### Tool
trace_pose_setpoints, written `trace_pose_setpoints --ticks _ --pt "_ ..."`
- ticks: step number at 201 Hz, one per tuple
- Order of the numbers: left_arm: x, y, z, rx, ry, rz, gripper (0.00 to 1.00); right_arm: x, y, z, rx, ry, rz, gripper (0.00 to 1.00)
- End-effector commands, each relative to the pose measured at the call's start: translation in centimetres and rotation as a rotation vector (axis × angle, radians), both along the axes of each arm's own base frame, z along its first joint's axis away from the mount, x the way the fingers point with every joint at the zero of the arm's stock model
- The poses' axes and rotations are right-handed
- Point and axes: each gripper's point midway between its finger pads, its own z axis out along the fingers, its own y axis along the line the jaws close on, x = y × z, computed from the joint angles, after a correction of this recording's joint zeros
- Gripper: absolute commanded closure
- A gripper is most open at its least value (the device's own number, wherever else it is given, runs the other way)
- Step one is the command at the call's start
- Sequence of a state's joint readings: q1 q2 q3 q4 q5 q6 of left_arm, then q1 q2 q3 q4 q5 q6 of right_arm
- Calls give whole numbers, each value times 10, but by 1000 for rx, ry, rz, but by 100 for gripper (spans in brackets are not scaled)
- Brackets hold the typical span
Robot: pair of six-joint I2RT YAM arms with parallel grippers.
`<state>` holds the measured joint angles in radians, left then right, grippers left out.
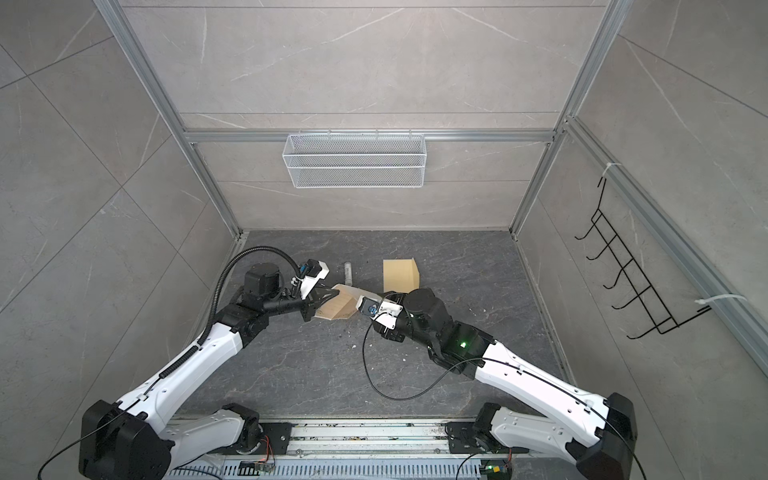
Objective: Place the letter into the envelope and seal it
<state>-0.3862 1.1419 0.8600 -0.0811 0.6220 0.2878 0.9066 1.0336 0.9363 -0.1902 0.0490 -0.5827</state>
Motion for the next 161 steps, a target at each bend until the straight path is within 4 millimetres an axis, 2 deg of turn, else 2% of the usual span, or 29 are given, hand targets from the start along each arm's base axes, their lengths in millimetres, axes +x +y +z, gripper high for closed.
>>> trace_pose_setpoints --ticks 1,16,43,76,123,143,161 --pt "3 7 22 -25 -104 56 100 -29 -2 19 83 9 112 18" --pt "-4 6 25 -27 -137 24 100 -41 -4 28 122 1 158 7" --pt "-22 -1 30 -45 -173 -81 100 -55 -5 46 183 -2 209 1" --pt "-52 -10 41 -88 -223 -249 100 -54 1 50 205 53 212 1" --pt "-78 -13 47 -122 -265 -382 100 -49 23 31 117 175 258 1" --pt "-86 -14 47 -128 -282 -427 100 -43 30 27 125 193 263 7" --pt "-92 -15 46 -130 -299 -455 100 -35 34 26 139 231 262 17"
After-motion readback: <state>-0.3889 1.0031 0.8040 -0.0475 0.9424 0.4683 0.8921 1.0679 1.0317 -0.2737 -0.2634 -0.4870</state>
